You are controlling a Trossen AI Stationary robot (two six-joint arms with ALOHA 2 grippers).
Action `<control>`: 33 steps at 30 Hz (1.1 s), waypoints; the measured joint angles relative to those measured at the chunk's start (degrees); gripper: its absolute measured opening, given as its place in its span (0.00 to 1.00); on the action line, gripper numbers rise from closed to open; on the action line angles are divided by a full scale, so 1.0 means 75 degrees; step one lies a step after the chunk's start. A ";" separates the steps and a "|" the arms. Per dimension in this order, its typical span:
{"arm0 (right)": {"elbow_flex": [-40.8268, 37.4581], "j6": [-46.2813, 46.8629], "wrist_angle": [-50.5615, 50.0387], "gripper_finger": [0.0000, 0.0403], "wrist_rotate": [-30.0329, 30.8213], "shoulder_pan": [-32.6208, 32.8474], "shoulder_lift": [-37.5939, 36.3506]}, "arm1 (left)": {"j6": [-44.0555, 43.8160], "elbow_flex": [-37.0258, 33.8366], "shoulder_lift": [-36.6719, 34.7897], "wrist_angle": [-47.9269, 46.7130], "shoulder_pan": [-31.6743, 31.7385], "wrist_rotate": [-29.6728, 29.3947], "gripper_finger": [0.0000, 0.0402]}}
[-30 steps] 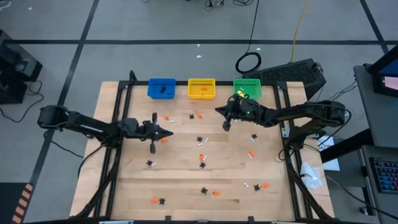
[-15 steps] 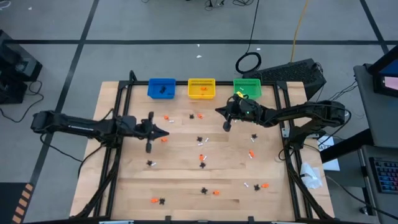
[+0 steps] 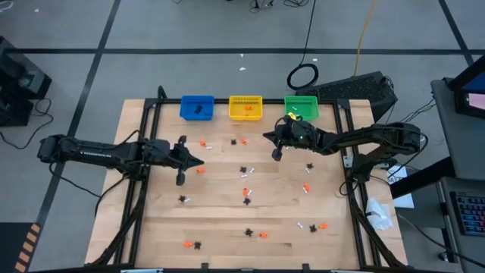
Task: Sort Halloween decoration
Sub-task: Put the white bone toy into the green bin
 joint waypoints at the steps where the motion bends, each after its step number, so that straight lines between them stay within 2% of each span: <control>1: 0.0000 0.0034 0.0000 0.00 0.0000 0.0000 0.0000 | -0.0096 0.0000 0.0029 0.0000 0.0000 -0.0006 0.00; 10: 0.0000 0.0221 0.0006 0.00 -0.0003 0.0000 0.0000 | -0.0371 0.0034 0.0435 -0.0208 0.0006 -0.0018 0.00; 14: 0.0003 0.0183 0.0017 0.00 0.0000 0.0000 0.0000 | -0.0537 0.0423 0.0810 -0.0356 0.0006 -0.0219 0.00; 24: 0.0015 -0.0142 0.1206 0.00 0.0003 -0.0258 0.0003 | -0.0978 0.1377 0.2683 -0.0346 0.0006 -0.0354 0.00; 30: 0.0015 -0.0387 0.1216 0.00 -0.0004 -0.0477 0.0003 | -0.1120 0.1725 0.3662 0.0039 0.0006 -0.0418 0.00; 33: 0.0015 -0.0448 0.1205 0.00 -0.0016 -0.0545 0.0003 | -0.1111 0.1812 0.4081 0.0498 0.0006 -0.0271 0.04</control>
